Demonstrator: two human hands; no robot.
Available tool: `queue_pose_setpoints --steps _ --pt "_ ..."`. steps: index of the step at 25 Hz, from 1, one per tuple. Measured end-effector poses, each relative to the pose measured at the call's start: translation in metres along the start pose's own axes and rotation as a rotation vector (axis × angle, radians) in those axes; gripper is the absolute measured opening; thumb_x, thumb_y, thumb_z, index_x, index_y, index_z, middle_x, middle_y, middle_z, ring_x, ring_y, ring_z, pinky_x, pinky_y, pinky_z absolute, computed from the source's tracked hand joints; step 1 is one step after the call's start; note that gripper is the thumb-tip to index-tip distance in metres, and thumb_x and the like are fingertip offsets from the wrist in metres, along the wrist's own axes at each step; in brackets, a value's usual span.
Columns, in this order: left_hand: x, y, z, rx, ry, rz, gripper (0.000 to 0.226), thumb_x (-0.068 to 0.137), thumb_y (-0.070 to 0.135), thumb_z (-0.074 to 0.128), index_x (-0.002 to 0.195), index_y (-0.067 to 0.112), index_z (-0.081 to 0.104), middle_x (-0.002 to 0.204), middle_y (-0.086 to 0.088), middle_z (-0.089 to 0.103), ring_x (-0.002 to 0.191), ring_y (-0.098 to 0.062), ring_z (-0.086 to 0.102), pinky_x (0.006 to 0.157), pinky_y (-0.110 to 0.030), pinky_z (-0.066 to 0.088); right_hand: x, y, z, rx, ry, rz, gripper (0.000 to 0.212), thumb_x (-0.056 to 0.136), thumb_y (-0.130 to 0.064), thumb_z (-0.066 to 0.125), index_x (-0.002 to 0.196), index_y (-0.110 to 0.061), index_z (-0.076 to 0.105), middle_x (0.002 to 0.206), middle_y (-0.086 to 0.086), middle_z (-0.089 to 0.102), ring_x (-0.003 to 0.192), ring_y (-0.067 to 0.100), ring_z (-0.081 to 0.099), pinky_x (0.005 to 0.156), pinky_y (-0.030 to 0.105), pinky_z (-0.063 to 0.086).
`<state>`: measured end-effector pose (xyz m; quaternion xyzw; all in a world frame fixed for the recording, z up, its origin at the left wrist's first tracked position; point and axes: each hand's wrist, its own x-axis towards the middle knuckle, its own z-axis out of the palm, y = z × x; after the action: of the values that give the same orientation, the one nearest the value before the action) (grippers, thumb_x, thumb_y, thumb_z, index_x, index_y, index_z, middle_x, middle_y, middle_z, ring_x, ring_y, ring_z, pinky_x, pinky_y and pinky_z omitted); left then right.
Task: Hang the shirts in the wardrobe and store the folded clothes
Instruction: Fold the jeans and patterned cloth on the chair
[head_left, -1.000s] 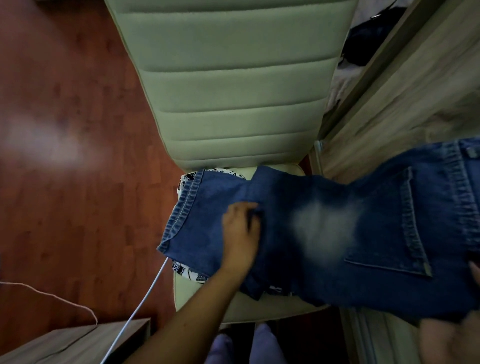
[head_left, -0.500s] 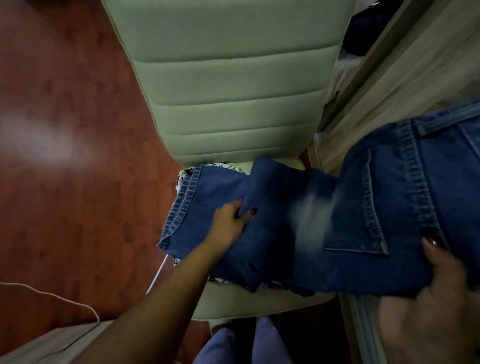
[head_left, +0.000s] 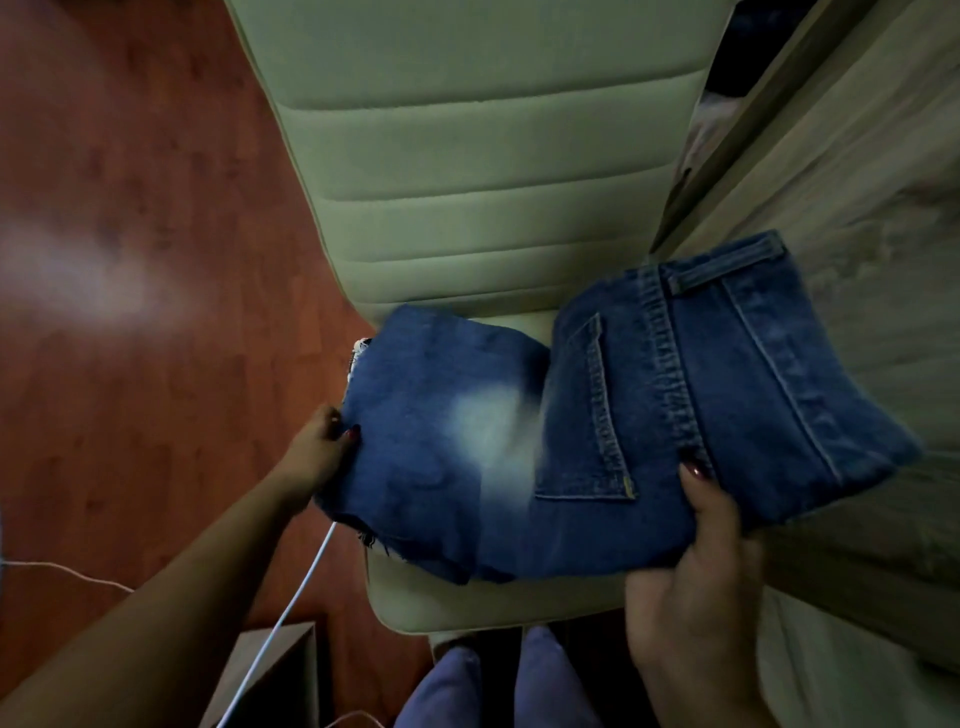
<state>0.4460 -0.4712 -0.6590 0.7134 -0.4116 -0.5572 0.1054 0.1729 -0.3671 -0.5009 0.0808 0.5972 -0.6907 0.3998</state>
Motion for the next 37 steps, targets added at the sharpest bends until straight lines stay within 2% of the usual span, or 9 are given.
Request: queue_pose_setpoints --steps 5,11,15,19,24,27,30,34,37 --pt "0.005 0.012 0.004 0.214 0.218 0.097 0.044 0.08 0.053 0.065 0.098 0.014 0.056 0.111 -0.005 0.048 0.102 -0.023 0.049 0.093 -0.041 0.044 -0.004 0.018 -0.001 -0.397 0.061 -0.171 0.06 0.067 -0.05 0.074 0.119 -0.026 0.057 0.118 -0.013 0.063 0.113 0.01 0.061 0.095 0.034 0.051" --pt "0.013 0.019 -0.006 -0.136 -0.078 -0.037 0.065 0.076 0.048 0.073 0.109 0.0 0.044 0.101 -0.011 0.062 0.09 -0.026 0.064 0.064 -0.026 0.047 -0.018 0.098 0.033 -0.783 -0.348 -0.438 0.06 0.084 -0.027 0.058 0.138 -0.015 0.037 0.125 -0.015 0.051 0.112 -0.022 0.046 0.094 0.005 0.041" --pt "0.013 0.022 -0.014 -0.218 -0.097 -0.07 0.033 0.096 0.029 0.05 0.117 0.006 0.04 0.11 -0.015 0.06 0.08 -0.018 0.06 0.07 -0.029 0.047 -0.006 0.178 0.048 -1.315 -0.689 -0.588 0.075 0.082 -0.017 0.058 0.147 -0.024 0.021 0.157 0.0 0.023 0.146 0.022 0.017 0.117 0.053 0.017" --pt "0.009 0.034 -0.027 -0.405 -0.315 -0.143 0.086 0.082 0.077 0.025 0.121 0.01 0.062 0.117 -0.015 0.068 0.108 -0.029 0.065 0.096 -0.044 0.045 0.016 0.208 0.045 -1.561 -0.88 -0.799 0.07 0.079 -0.004 0.062 0.142 -0.018 0.036 0.154 0.003 0.031 0.143 0.03 0.025 0.103 0.065 0.032" --pt "0.017 0.033 -0.024 -0.274 -0.416 -0.07 0.085 0.05 0.062 0.082 0.114 0.008 0.065 0.112 -0.015 0.071 0.102 -0.029 0.068 0.094 -0.041 0.05 0.02 0.201 0.041 -1.412 -1.082 -0.644 0.059 0.09 -0.025 0.054 0.145 -0.017 0.032 0.158 0.001 0.02 0.147 0.02 0.012 0.119 0.044 0.016" --pt "0.017 0.027 -0.021 -0.251 -0.344 -0.074 0.082 0.043 0.046 0.091 0.108 0.002 0.067 0.103 -0.016 0.073 0.097 -0.031 0.07 0.09 -0.041 0.053 0.036 0.166 0.021 -1.19 -0.562 -0.688 0.043 0.09 -0.024 0.053 0.131 -0.013 0.046 0.142 0.007 0.042 0.131 0.015 0.037 0.106 0.016 0.029" --pt "0.018 0.026 -0.014 -0.269 -0.334 -0.084 0.057 0.06 0.03 0.086 0.107 0.004 0.067 0.101 -0.013 0.074 0.095 -0.028 0.071 0.076 -0.032 0.058 0.08 0.148 -0.011 -1.132 -0.01 -0.539 0.053 0.082 -0.034 0.062 0.123 -0.003 0.048 0.124 0.017 0.051 0.112 0.026 0.049 0.096 0.029 0.04" --pt "0.015 0.029 -0.009 -0.273 -0.334 -0.086 0.042 0.068 0.015 0.08 0.107 0.006 0.067 0.102 -0.012 0.074 0.091 -0.025 0.072 0.069 -0.029 0.059 0.092 0.145 -0.025 -0.953 -0.243 -0.051 0.048 0.086 -0.034 0.062 0.123 -0.007 0.045 0.116 0.005 0.055 0.099 0.019 0.055 0.085 0.028 0.046" --pt "0.004 0.028 -0.009 -0.313 -0.355 -0.072 0.048 0.067 0.015 0.081 0.111 0.009 0.065 0.105 -0.01 0.074 0.096 -0.025 0.07 0.073 -0.031 0.058 0.096 0.136 -0.036 -0.978 -0.351 -0.013 0.03 0.091 -0.029 0.057 0.117 -0.017 0.049 0.105 -0.004 0.055 0.09 0.007 0.055 0.076 0.013 0.043"
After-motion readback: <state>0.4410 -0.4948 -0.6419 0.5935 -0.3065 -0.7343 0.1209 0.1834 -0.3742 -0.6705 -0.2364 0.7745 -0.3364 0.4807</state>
